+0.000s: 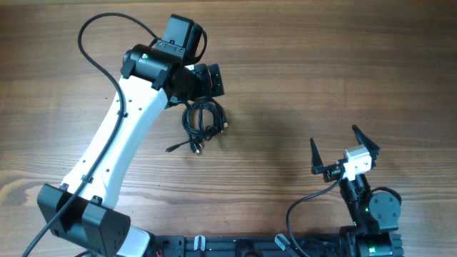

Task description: Untangle cables

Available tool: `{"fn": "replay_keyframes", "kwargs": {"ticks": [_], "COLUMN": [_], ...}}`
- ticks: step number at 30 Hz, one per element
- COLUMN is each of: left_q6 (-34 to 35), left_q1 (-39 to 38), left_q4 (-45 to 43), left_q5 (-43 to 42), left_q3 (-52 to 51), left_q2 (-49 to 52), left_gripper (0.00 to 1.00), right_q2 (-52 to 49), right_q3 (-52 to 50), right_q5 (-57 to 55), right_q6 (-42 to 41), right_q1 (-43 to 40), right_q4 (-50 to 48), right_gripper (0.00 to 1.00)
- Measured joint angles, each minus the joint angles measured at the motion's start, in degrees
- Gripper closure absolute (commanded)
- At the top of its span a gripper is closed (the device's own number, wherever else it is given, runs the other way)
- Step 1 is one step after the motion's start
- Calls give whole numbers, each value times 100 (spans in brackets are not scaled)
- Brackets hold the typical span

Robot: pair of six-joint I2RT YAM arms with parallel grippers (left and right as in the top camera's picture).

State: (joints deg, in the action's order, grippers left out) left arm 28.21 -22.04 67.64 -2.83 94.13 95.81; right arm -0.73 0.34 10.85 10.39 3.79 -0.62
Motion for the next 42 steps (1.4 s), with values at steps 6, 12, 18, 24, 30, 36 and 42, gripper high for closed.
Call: {"fn": "replay_keyframes", "kwargs": {"ticks": [6,12,18,24,30,36,42], "left_q6": [0,0,2,219,321,352,348], "left_q1": [0,-2,-114,-415,-656,-564,-376], "left_q4": [-39,-31,286,173,-323,-765,-1316], "left_q5": [0,0,22,20,170,667,894], "left_q3": [0,0,-109,-981,-1928,-2037,-2039], "left_q2": [0,0,0,0,26,31,33], "left_gripper": [0,0,0,20,91,96,96], "right_q2": [0,0,0,0,0,0,0], "right_q3": [0,0,0,0,0,0,0], "right_q5": [0,0,0,0,0,0,0], "right_q6": [0,0,0,0,0,0,0], "right_q1": [-2,0,0,-2,0,-2,-2], "right_q4": [0,0,0,2,0,2,0], "right_gripper": [0,0,0,0,0,0,0]}}
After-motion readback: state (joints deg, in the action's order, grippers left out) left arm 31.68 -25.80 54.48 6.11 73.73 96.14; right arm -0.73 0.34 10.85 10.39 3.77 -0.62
